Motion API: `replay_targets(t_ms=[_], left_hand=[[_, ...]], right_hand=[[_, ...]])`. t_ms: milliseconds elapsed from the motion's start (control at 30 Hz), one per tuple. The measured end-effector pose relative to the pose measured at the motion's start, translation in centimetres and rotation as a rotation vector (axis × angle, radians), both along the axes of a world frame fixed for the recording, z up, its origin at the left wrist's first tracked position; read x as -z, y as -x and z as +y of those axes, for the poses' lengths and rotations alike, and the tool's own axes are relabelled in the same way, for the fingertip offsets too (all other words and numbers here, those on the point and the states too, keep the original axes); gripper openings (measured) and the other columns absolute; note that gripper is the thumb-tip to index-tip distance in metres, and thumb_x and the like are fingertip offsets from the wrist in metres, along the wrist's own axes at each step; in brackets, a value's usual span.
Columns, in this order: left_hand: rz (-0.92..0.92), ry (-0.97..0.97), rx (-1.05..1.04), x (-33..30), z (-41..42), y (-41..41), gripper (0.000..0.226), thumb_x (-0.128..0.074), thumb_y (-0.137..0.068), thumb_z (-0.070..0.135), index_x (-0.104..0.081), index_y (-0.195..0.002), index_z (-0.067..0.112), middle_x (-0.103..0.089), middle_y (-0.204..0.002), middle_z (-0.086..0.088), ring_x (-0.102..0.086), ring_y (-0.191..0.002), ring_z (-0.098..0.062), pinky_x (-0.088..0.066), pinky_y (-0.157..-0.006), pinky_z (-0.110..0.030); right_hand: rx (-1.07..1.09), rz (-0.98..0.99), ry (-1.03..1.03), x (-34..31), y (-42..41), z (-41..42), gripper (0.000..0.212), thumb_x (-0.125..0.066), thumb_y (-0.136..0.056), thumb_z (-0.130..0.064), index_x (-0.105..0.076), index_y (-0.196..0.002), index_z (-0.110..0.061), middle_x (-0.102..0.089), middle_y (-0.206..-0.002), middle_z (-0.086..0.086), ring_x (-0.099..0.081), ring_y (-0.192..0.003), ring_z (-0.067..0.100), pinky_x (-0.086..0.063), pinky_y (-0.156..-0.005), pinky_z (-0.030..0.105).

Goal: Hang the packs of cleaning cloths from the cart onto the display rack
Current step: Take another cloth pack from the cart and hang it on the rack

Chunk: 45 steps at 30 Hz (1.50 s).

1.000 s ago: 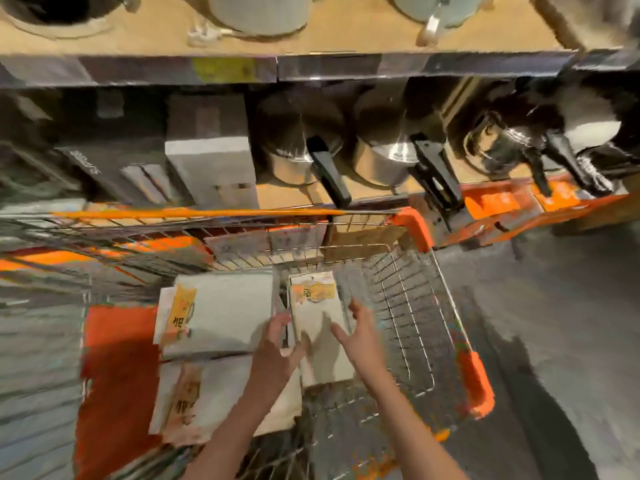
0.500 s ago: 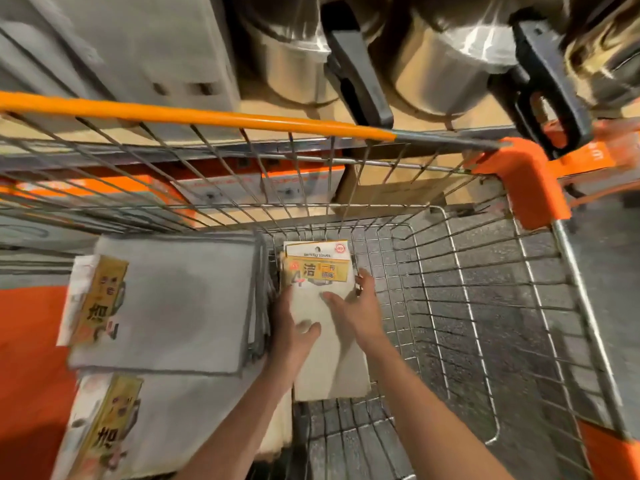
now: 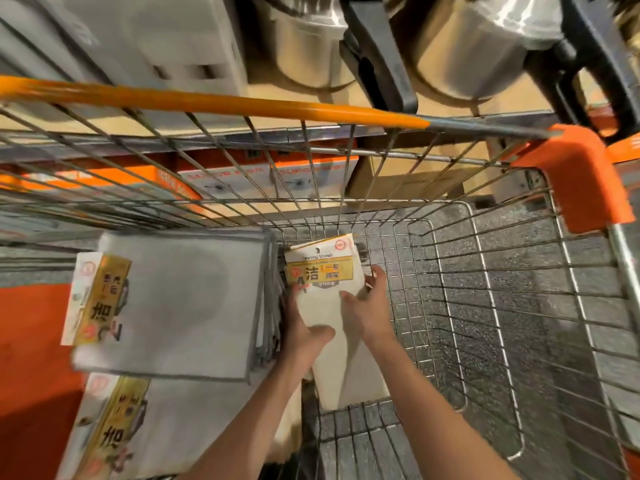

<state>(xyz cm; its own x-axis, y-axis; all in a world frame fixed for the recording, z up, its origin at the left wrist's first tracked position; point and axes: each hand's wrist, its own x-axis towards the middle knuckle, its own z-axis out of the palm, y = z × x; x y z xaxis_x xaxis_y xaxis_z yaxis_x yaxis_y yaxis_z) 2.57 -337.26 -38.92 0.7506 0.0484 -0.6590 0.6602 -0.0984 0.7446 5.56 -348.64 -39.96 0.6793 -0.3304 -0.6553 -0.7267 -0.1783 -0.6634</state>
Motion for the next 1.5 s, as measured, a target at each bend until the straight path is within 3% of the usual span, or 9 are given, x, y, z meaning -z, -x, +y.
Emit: replay_targets(t_ms=[300,400,567,700,767,867,967,1200,1500], left_hand=[[0.019,0.179,-0.084,-3.1,-2.3,0.1,0.090,-0.050,-0.073,-0.029,-0.023,-0.139,0.027,-0.053,-0.111,0.014,-0.057,-0.094,0.011,-0.046,-0.066,-0.006],[-0.014,0.213,-0.067,-4.8,-2.5,0.4,0.092,-0.051,-0.074,-0.025,-0.023,-0.132,0.040,-0.054,-0.118,0.009,-0.055,-0.108,-0.004,-0.050,-0.069,-0.013],[-0.057,0.224,-0.028,-8.7,-1.5,1.7,0.091,-0.056,-0.081,-0.017,-0.017,-0.130,0.049,-0.053,-0.115,0.019,-0.058,-0.094,0.013,-0.052,-0.066,-0.012],[-0.182,0.112,-0.046,-11.4,1.5,1.8,0.094,-0.069,-0.078,-0.006,-0.018,-0.140,0.043,-0.041,-0.131,0.018,-0.050,-0.115,0.006,-0.048,-0.084,-0.011],[-0.232,0.007,-0.070,-12.7,3.6,1.8,0.094,-0.072,-0.071,0.012,-0.017,-0.140,0.044,-0.029,-0.135,0.022,-0.036,-0.133,-0.008,-0.038,-0.107,-0.028],[-0.352,-0.144,-0.103,-14.6,7.2,2.0,0.086,-0.065,-0.062,0.037,-0.019,-0.135,0.047,-0.018,-0.135,0.028,-0.024,-0.138,-0.014,-0.029,-0.114,-0.044],[-0.390,-0.171,-0.074,-16.2,11.1,2.2,0.082,-0.070,-0.062,0.037,-0.023,-0.129,0.049,-0.026,-0.136,0.012,-0.027,-0.133,-0.008,-0.029,-0.108,-0.029],[-0.118,-0.160,0.039,-15.8,19.2,5.2,0.095,-0.072,-0.081,0.001,-0.014,-0.133,0.055,-0.052,-0.117,0.006,-0.055,-0.103,-0.006,-0.045,-0.074,-0.012],[0.126,-0.265,0.041,-12.5,24.8,9.8,0.094,-0.072,-0.081,0.004,-0.014,-0.146,0.040,-0.053,-0.136,-0.004,-0.055,-0.119,-0.023,-0.047,-0.100,-0.044]], right_hand=[[-0.107,0.003,0.001,-2.8,-1.1,-3.7,0.049,-0.067,-0.080,-0.004,-0.048,-0.124,-0.014,-0.065,-0.104,0.006,-0.062,-0.097,0.026,-0.051,-0.089,0.043],[-0.161,-0.045,-0.013,-5.5,-1.0,-4.9,0.042,-0.066,-0.083,-0.007,-0.047,-0.118,-0.020,-0.066,-0.101,0.006,-0.064,-0.090,0.024,-0.053,-0.081,0.039],[-0.150,-0.111,-0.092,-10.4,0.1,-5.5,0.039,-0.062,-0.086,-0.002,-0.048,-0.117,-0.021,-0.068,-0.093,0.001,-0.064,-0.076,0.012,-0.051,-0.059,0.019],[-0.258,-0.112,-0.101,-13.2,1.2,-4.8,0.036,-0.065,-0.085,-0.005,-0.052,-0.106,-0.033,-0.069,-0.102,0.007,-0.067,-0.089,0.025,-0.055,-0.076,0.041],[-0.325,-0.109,-0.107,-14.3,1.8,-3.9,0.037,-0.066,-0.084,-0.005,-0.054,-0.109,-0.028,-0.070,-0.099,0.007,-0.067,-0.086,0.026,-0.054,-0.077,0.045],[-0.406,-0.065,-0.138,-15.5,2.7,-2.0,0.040,-0.066,-0.082,-0.001,-0.053,-0.111,-0.027,-0.071,-0.095,0.007,-0.065,-0.077,0.022,-0.053,-0.072,0.038],[-0.579,-0.042,-0.105,-15.5,2.7,0.3,0.043,-0.071,-0.080,-0.012,-0.053,-0.112,-0.034,-0.070,-0.090,-0.004,-0.065,-0.072,0.010,-0.051,-0.066,0.025],[-0.818,0.066,-0.314,-14.6,3.8,8.4,0.049,-0.070,-0.079,-0.003,-0.054,-0.117,-0.030,-0.064,-0.109,-0.008,-0.061,-0.101,0.008,-0.047,-0.073,0.015],[-1.133,0.202,-0.194,-9.7,4.6,16.3,0.054,-0.076,-0.065,-0.023,-0.058,-0.115,-0.017,-0.060,-0.114,-0.001,-0.057,-0.106,0.017,-0.048,-0.092,0.035]])
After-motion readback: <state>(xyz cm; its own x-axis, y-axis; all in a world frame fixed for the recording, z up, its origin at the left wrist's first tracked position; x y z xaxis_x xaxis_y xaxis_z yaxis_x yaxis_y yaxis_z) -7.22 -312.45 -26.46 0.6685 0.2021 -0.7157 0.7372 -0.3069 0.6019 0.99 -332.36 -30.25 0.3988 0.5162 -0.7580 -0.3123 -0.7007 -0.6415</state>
